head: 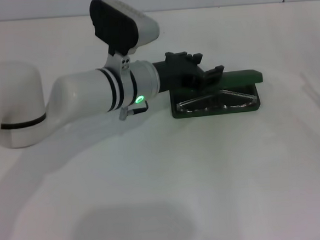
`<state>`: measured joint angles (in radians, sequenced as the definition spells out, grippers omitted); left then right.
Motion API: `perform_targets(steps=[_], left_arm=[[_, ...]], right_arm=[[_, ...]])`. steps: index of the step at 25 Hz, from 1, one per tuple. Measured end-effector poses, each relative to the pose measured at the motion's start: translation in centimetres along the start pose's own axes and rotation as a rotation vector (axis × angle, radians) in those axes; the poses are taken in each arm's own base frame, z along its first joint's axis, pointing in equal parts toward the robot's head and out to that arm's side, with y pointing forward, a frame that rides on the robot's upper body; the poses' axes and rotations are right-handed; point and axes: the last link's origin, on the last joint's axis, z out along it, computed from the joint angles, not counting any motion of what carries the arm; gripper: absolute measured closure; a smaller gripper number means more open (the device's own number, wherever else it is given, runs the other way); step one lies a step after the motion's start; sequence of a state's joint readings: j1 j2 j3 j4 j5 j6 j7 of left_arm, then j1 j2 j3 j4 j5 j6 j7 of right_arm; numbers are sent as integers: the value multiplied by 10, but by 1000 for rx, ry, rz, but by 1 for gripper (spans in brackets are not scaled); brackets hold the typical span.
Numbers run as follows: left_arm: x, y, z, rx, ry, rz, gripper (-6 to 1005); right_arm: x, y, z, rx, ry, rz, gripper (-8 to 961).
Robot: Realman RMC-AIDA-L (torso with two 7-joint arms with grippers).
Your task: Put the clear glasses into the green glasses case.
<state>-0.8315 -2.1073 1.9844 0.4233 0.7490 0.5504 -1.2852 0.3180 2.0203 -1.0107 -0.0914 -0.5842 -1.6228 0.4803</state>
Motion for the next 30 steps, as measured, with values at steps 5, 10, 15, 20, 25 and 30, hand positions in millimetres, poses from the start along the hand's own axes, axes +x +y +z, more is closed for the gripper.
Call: perform_targets(steps=[5,10,15,20,25,30], left_arm=[[-6,-1,-3,7,-4,4,386],[-7,-1,-3,6,-6,6,386],[-8,-1,-3,7,-10,7,387],[-11,-3,-4,15,-21,21,387],[-15,-2,-4,14,-35,32,388],[-7,4,-8,-39,22,13,388]], right_arm=[[1,0,4,-2,4,0,208],[2,0,9,-4,11,0,209],[2,0,12,-7,10,0,209],[2,1,13,-10,8,1,209],[2,2,16,-14,6,2,208],[1,2,16,-22,2,2,208]])
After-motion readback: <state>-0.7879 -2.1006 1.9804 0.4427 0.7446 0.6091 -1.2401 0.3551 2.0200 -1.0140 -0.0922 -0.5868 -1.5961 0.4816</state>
